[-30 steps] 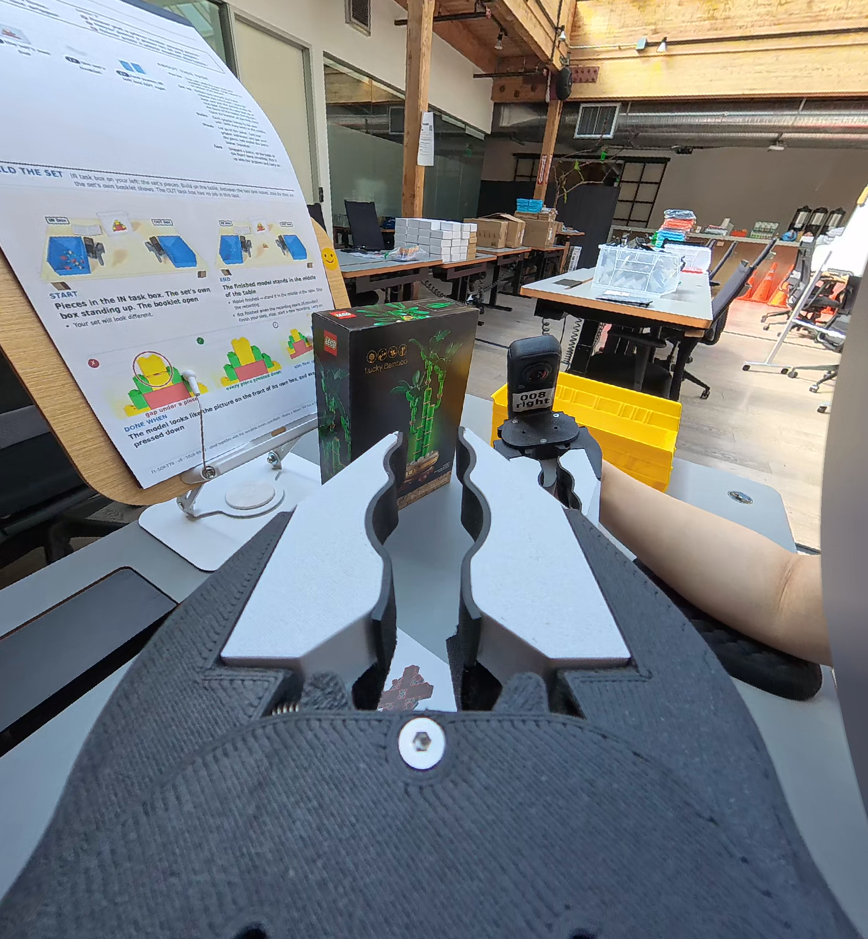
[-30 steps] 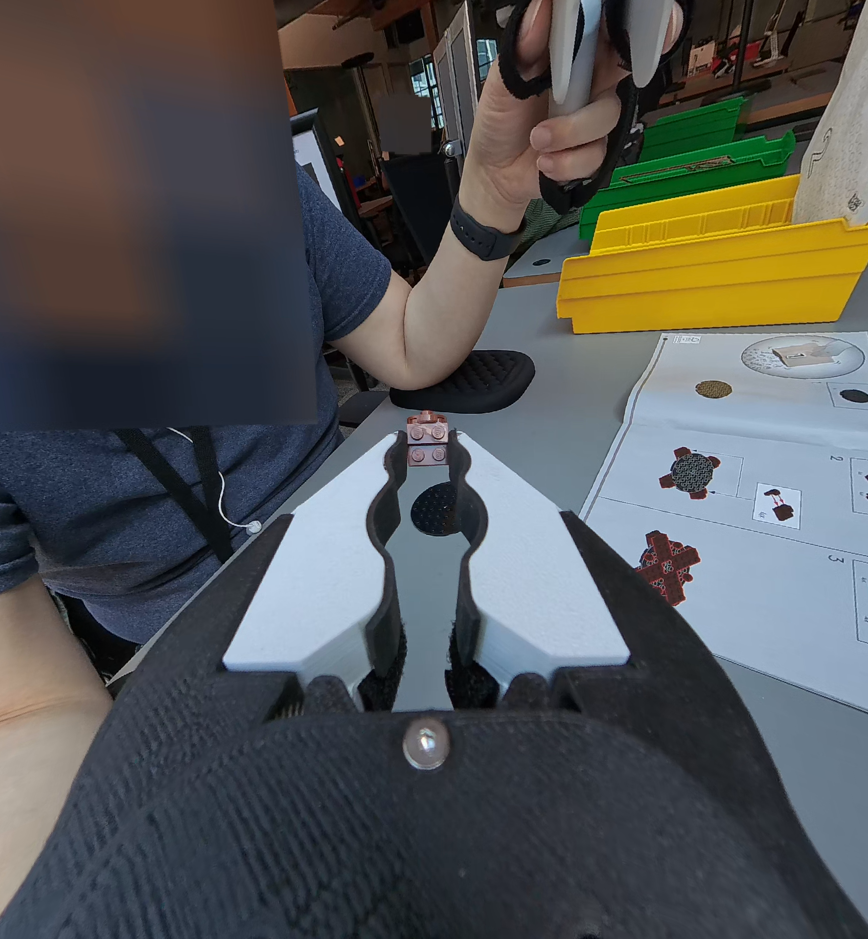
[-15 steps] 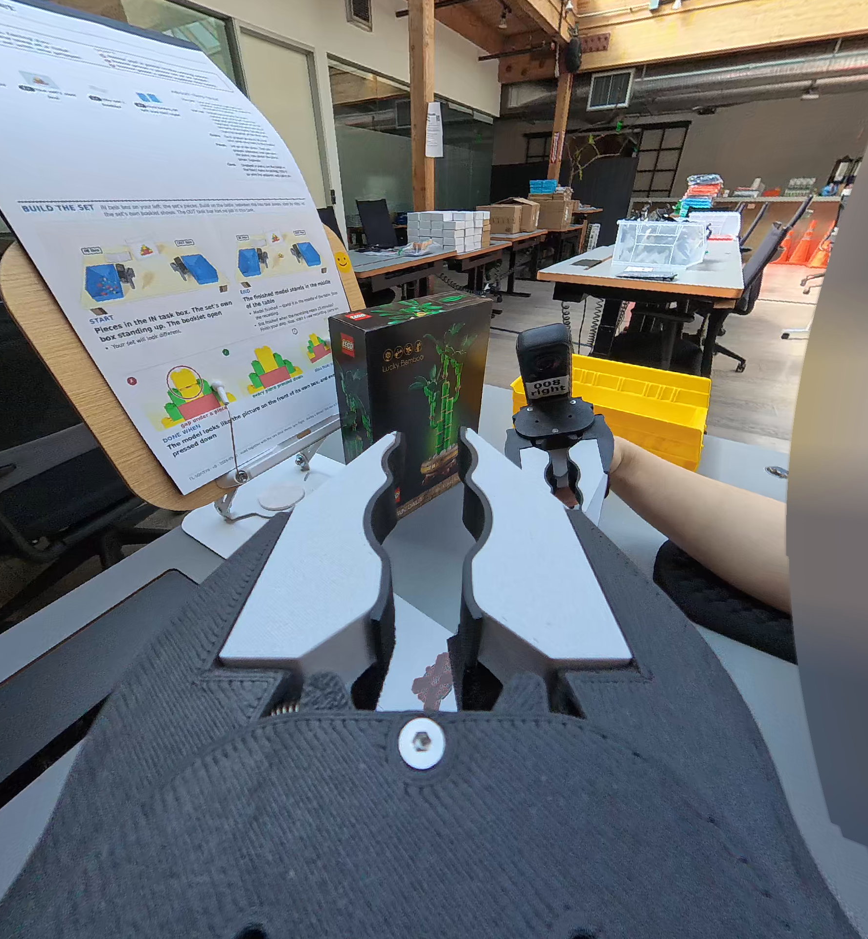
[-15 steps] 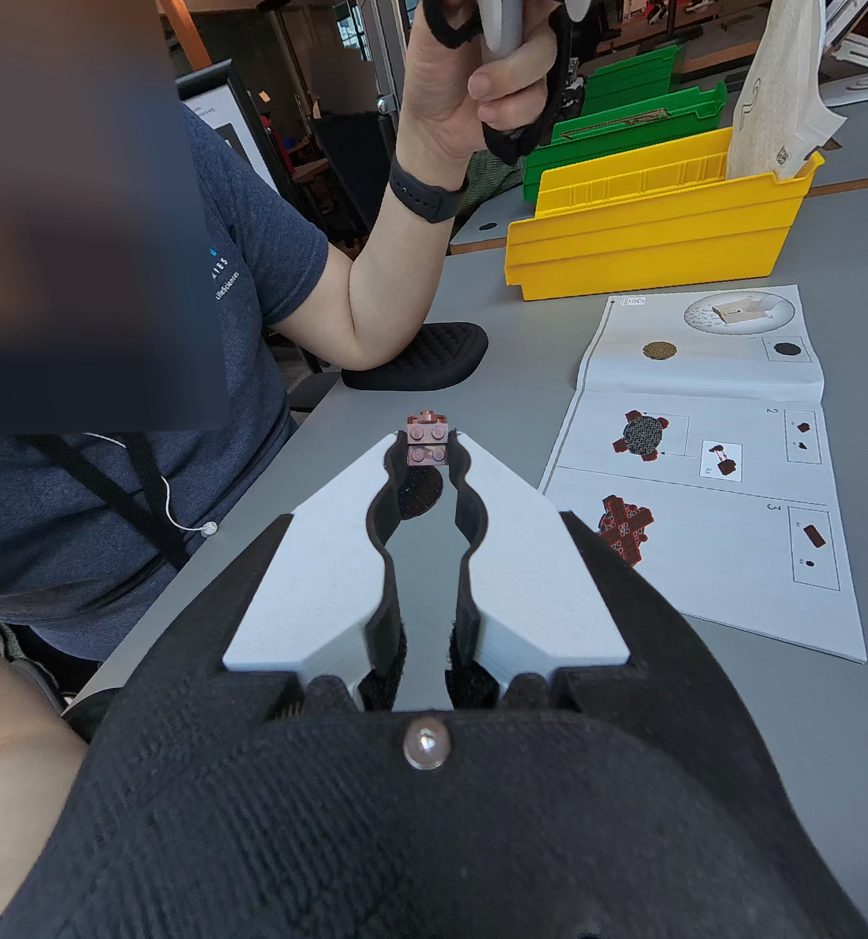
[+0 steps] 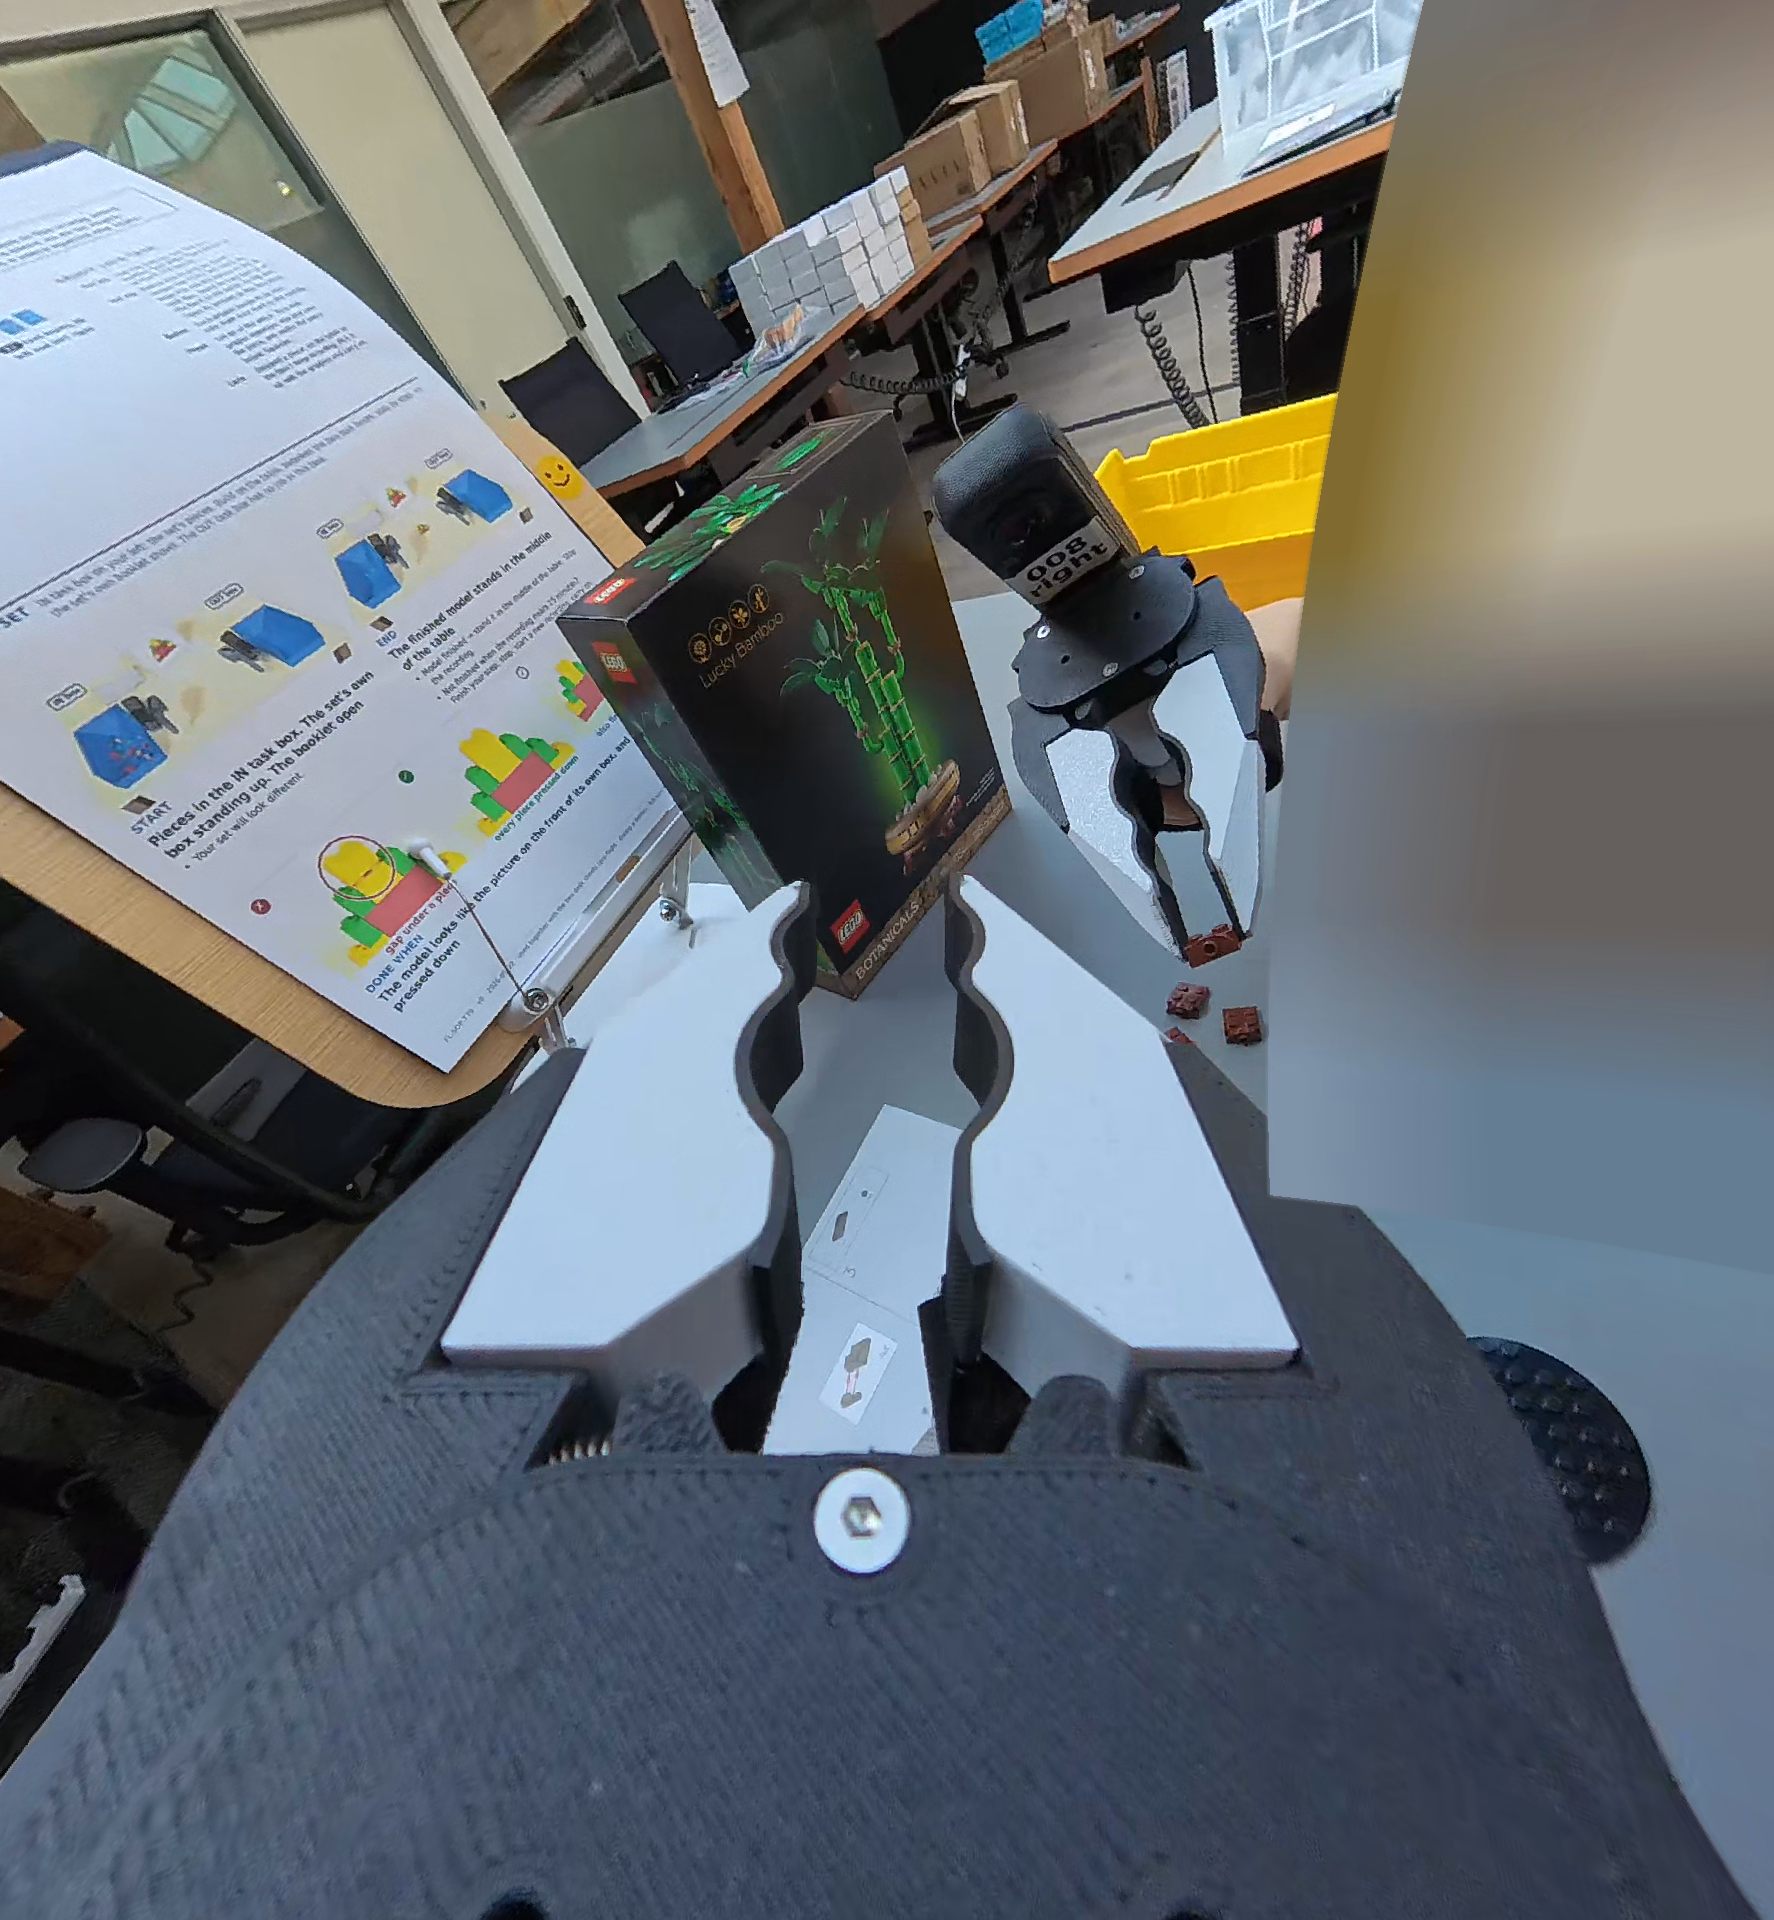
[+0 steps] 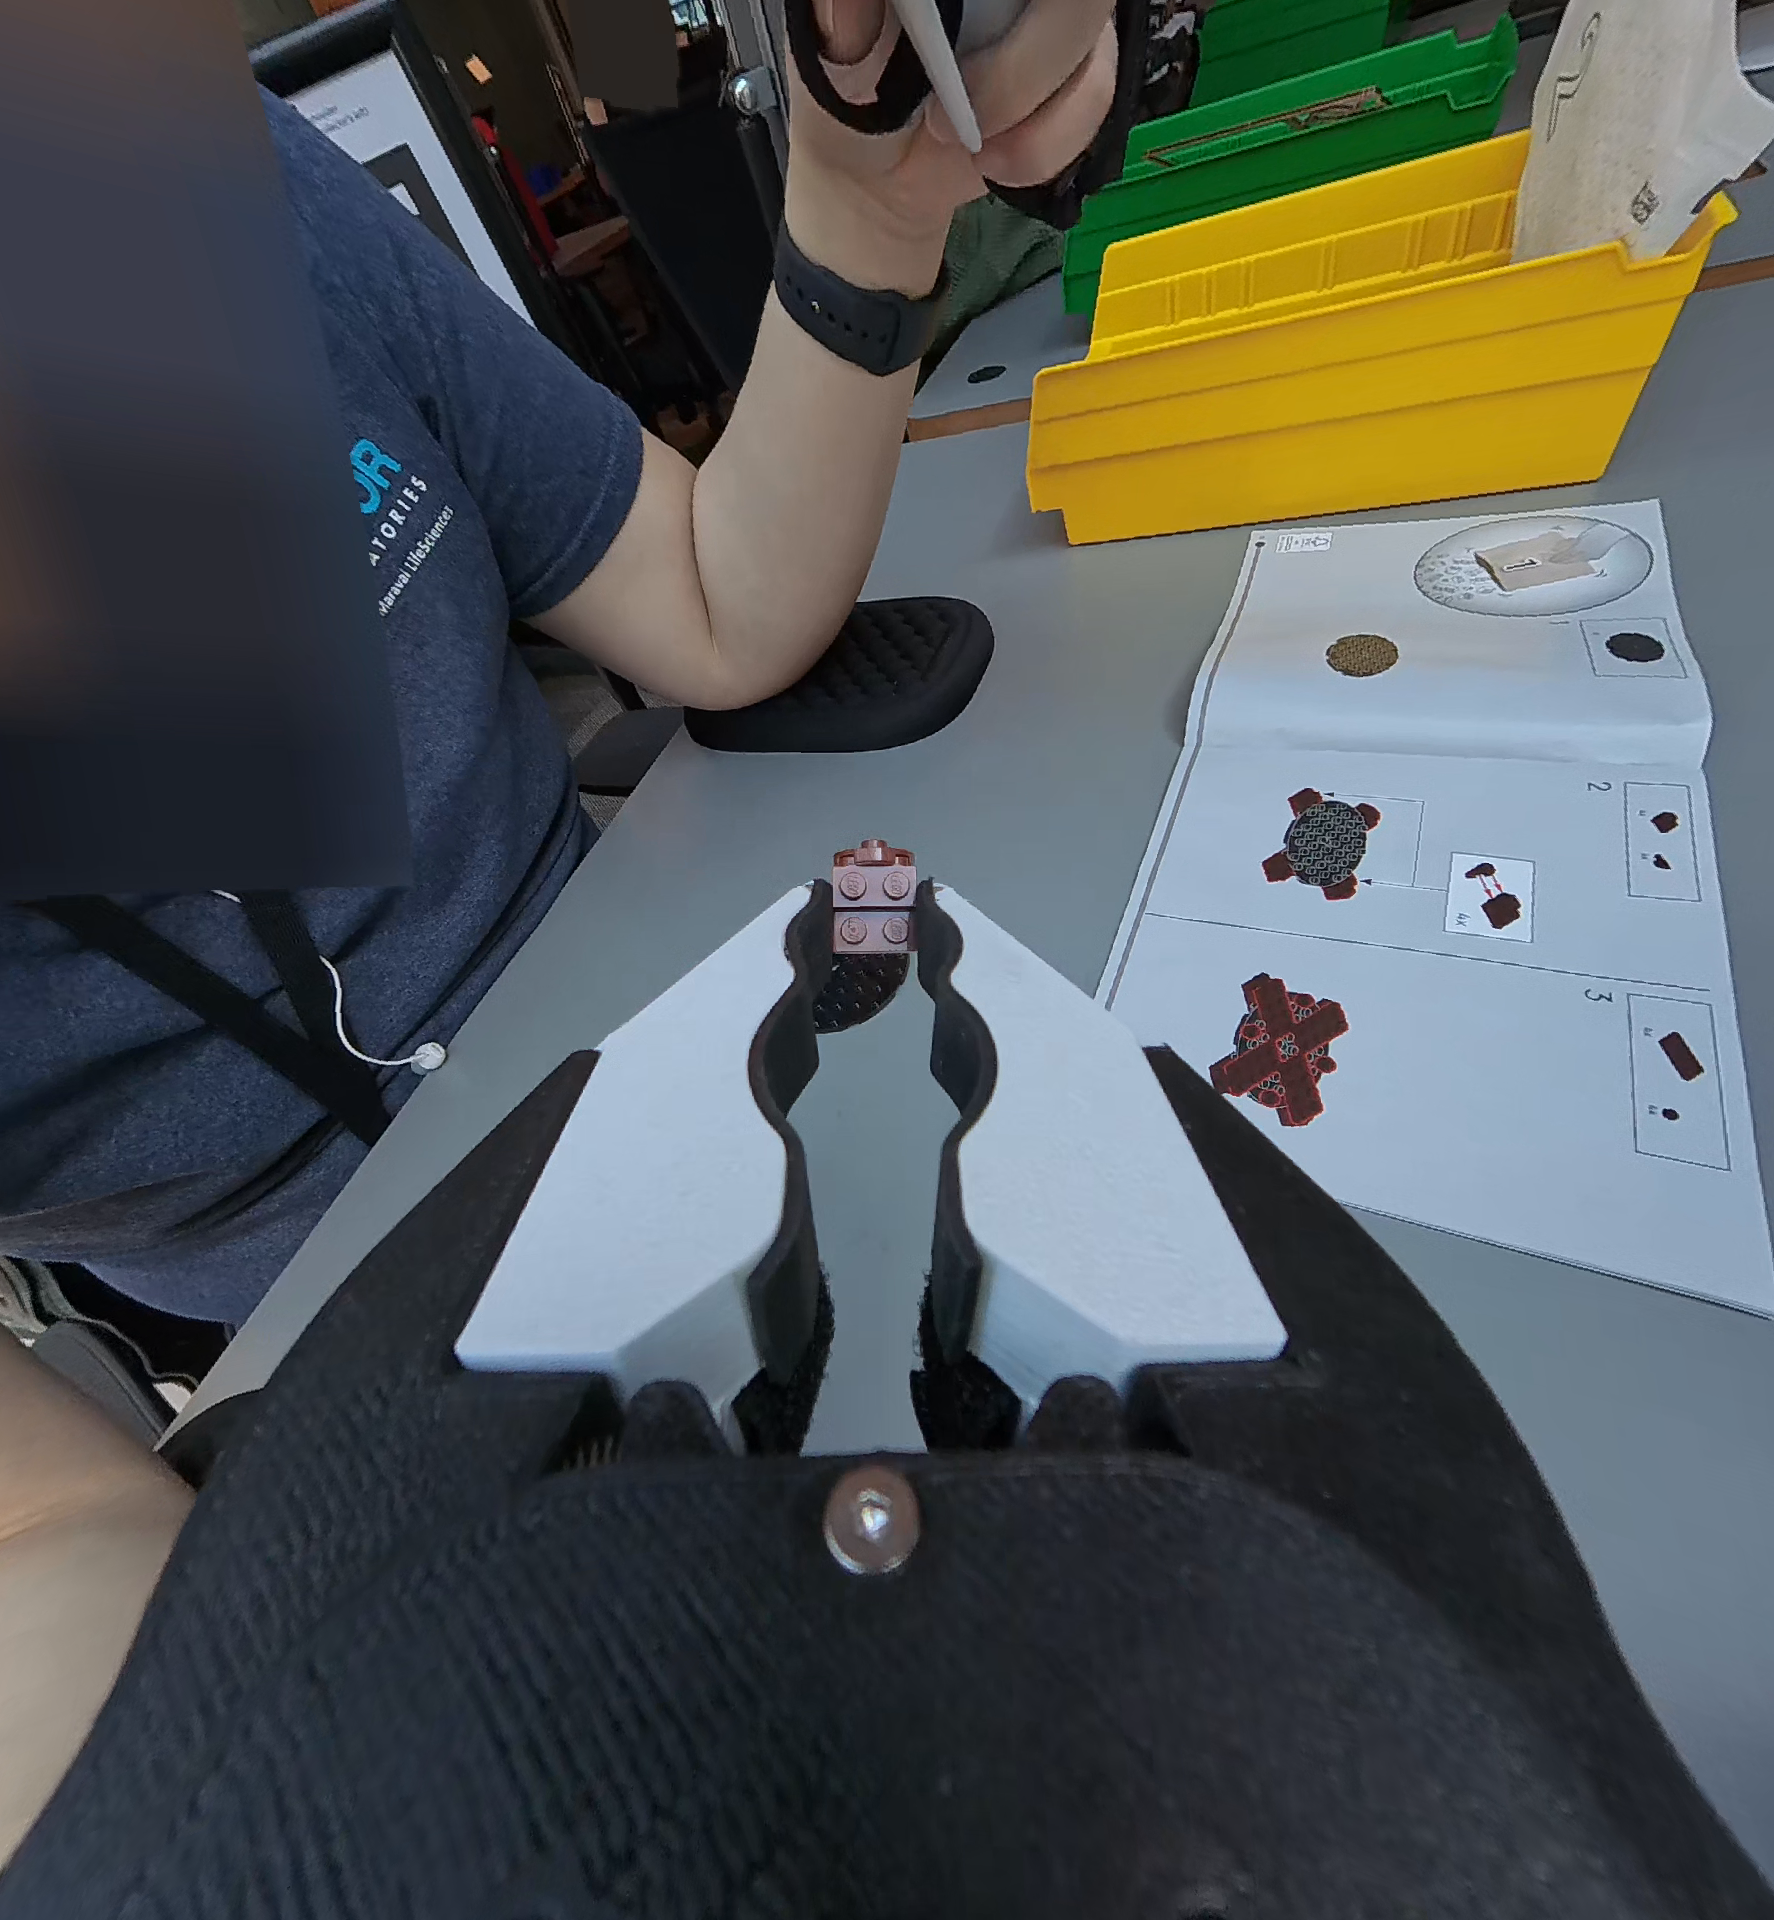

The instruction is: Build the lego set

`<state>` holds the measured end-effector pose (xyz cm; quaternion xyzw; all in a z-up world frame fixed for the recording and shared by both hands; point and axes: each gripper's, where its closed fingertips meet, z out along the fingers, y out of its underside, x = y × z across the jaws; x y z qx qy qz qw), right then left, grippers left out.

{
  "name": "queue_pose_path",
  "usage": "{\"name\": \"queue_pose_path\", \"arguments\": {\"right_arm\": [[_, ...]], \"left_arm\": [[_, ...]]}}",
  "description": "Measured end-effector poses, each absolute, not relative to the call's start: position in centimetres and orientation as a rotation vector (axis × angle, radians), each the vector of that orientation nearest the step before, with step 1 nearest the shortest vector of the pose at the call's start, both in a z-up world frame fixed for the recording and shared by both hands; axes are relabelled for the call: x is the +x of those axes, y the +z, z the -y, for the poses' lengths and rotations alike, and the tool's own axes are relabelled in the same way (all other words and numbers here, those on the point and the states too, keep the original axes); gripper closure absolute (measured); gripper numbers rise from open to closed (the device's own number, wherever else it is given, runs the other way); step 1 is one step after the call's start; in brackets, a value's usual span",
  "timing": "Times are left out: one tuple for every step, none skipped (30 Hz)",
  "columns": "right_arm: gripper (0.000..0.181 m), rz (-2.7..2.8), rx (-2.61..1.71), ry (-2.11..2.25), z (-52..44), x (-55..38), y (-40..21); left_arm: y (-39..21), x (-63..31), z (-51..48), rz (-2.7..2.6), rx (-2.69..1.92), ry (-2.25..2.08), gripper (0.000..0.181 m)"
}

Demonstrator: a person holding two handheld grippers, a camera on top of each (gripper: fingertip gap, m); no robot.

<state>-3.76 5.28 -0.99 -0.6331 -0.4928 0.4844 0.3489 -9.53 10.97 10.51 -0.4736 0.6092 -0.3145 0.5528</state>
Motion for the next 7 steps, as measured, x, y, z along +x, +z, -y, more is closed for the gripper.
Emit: {"name": "queue_pose_path", "arguments": {"right_arm": [[0.166,1.283,-1.645,1.233,-5.3,-3.8,-1.0],[0.166,1.288,-1.646,1.211,-5.4,-3.8,-0.9],[0.166,1.296,-1.647,1.197,-5.3,-3.9,-0.9],[0.166,1.304,-1.649,1.188,-5.2,-3.9,-0.8],[0.166,1.311,-1.652,1.18,-5.1,-4.0,-0.8],[0.166,1.318,-1.657,1.171,-5.0,-4.0,-0.8],[0.166,1.323,-1.661,1.162,-5.0,-4.0,-0.8]], "left_arm": [[10.5,-9.5,-10.7,-1.446,-1.119,-0.77,0.159],[10.6,-9.5,-10.2,-1.457,-1.113,-0.806,0.159],[10.7,-9.5,-9.7,-1.468,-1.1,-0.841,0.16],[10.9,-9.5,-9.2,-1.473,-1.084,-0.867,0.16],[11.1,-9.6,-9.0,-1.474,-1.071,-0.88,0.16],[11.3,-9.6,-8.8,-1.474,-1.063,-0.885,0.16],[11.3,-9.7,-8.7,-1.475,-1.061,-0.889,0.16]]}}
